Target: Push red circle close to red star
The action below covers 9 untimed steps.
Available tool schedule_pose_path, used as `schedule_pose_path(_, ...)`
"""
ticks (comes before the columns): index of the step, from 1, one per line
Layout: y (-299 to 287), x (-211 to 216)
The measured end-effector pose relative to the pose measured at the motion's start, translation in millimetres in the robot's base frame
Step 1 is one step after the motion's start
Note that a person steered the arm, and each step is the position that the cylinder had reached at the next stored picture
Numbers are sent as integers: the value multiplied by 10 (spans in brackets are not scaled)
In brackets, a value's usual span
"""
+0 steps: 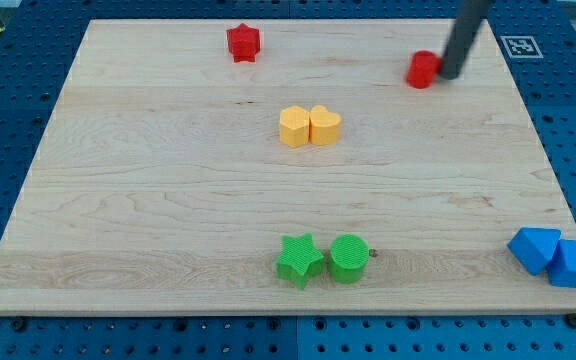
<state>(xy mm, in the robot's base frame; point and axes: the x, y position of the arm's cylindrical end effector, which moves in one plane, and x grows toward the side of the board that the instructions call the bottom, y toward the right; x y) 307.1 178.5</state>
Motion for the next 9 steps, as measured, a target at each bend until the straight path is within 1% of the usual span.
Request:
schedule_pose_path(1, -452, -113)
schedule_pose_path(2, -392, -80)
schedule_pose_path(3, -349, 172)
schedule_pose_path(4, -557, 80)
schedule_pose_path(5, -963, -231)
schedule_pose_path(6, -1121, -350)
schedule_pose_path(7, -1061, -127)
schedule_pose_path(8, -1058, 334)
schedule_pose_path(9, -1605, 381)
